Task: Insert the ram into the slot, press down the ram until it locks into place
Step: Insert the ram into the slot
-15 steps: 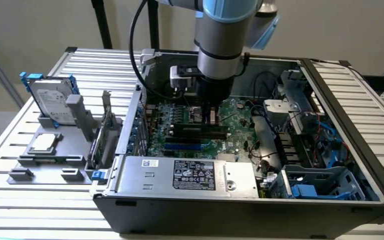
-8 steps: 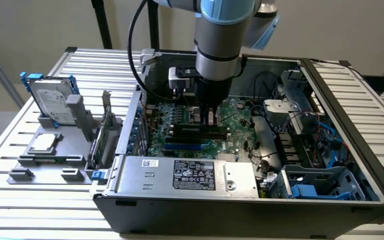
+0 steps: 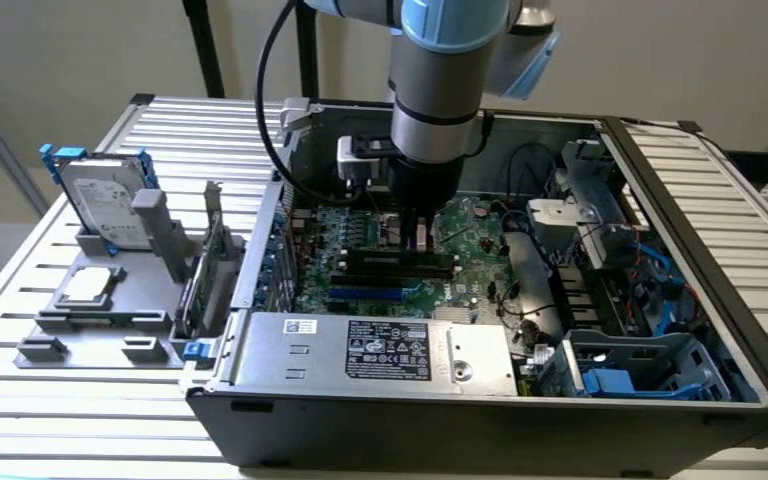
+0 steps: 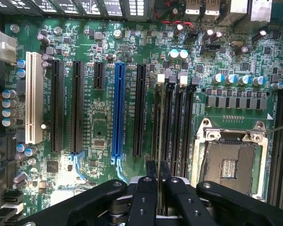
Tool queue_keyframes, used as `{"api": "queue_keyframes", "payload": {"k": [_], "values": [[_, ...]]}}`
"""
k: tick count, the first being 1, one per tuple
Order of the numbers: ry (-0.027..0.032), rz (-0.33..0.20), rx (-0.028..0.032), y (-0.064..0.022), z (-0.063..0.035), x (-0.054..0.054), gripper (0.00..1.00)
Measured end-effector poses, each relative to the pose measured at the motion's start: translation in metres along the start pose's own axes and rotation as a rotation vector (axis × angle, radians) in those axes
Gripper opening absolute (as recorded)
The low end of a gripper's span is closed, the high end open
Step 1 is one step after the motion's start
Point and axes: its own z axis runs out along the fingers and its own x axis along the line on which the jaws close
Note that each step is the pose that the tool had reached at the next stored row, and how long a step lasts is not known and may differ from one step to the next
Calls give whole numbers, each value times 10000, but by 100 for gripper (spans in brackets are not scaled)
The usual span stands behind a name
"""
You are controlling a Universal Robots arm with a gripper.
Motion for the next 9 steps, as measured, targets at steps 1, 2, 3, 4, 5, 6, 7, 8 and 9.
{"api": "queue_keyframes", "payload": {"k": [1,2,3,4,5,6,7,8,9], "values": [[-1,-1,1,-1,2,0,14],[-1,-1,0,-1,3,0,14],[11,0,1,-6,4,0,14],[25,4,0,-12,3,0,14],[27,5,0,-12,4,0,14],[29,5,0,-12,5,0,14],[29,4,0,-12,8,0,14],[32,5,1,-13,10,0,14],[34,4,1,-13,13,0,14]]}}
